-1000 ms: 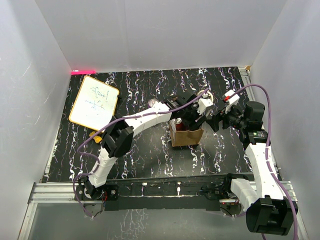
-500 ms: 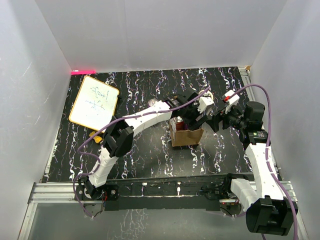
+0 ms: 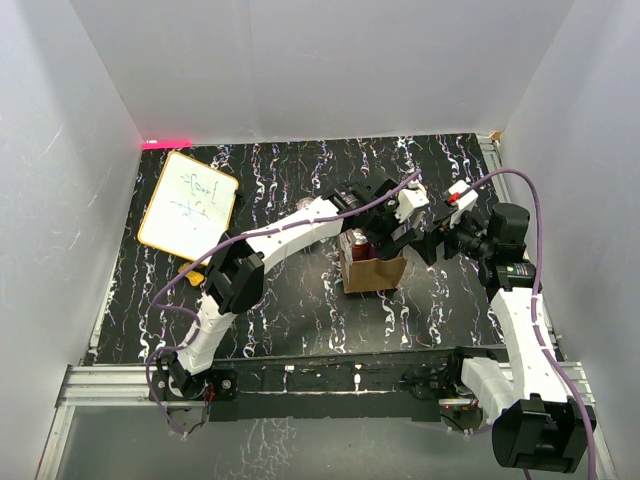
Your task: Place the beverage into the canvas bag
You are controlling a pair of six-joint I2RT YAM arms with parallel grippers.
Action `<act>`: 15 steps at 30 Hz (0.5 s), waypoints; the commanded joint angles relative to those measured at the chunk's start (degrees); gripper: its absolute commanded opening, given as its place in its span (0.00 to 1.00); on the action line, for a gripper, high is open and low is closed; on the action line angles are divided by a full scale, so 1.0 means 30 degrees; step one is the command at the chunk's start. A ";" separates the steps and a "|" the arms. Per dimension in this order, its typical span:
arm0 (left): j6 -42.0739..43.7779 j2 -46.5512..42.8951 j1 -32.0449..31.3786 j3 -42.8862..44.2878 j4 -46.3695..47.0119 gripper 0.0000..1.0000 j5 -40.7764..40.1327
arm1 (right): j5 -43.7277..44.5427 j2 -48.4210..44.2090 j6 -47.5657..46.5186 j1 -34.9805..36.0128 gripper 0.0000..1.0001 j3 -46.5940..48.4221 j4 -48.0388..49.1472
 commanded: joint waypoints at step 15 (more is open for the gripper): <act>0.2873 -0.3682 -0.0275 0.1296 -0.2159 0.97 0.0915 | 0.0419 -0.0048 -0.0059 -0.0022 0.82 0.0089 0.1374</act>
